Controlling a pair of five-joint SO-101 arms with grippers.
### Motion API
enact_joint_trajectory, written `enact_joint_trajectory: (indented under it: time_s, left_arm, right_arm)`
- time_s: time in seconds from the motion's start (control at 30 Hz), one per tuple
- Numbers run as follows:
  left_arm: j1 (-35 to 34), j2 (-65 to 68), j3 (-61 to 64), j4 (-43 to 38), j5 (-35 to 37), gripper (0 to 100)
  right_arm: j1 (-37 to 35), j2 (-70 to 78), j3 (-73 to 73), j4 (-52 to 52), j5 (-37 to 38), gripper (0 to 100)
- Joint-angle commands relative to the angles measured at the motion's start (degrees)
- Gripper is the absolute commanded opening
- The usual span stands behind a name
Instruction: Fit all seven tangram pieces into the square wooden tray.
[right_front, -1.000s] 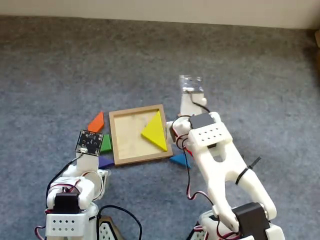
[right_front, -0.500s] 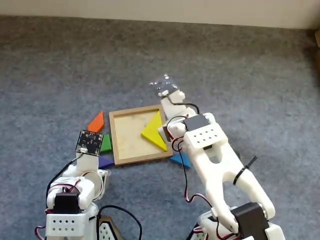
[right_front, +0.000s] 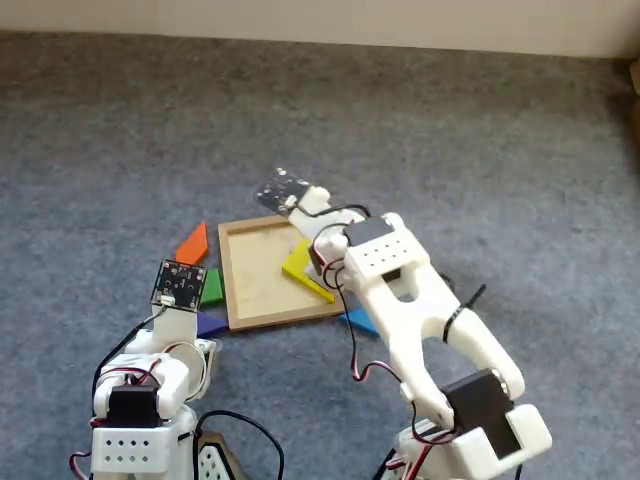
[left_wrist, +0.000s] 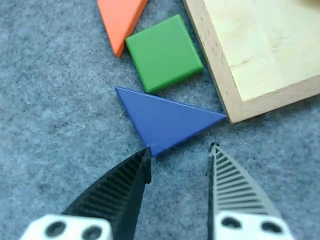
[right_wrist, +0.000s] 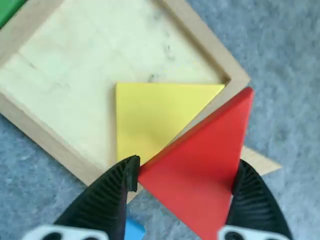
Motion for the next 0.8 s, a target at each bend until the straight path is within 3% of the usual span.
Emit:
enact_joint_trajectory:
  time_s: [0.0,0.23,0.67,0.77]
  left_arm:
    - [-0.7,-2.4,1.2,0.2,0.6,19]
    - [-0.7,-2.4,1.2,0.2,0.6,19]
    - [-0.7,-2.4,1.2,0.2,0.6,19]
    - [-0.7,-2.4,1.2,0.2,0.6,19]
  right_arm:
    - [-1.7,0.6,-5.7,-1.1,6.7,17.7]
    - [-2.9,6.1,-9.4,-1.1,15.4,17.7]
    - [-4.1,13.3,-15.2,-1.0,16.2,17.7]
    - [-4.7,14.1,-15.4,-0.9,20.8,17.7]
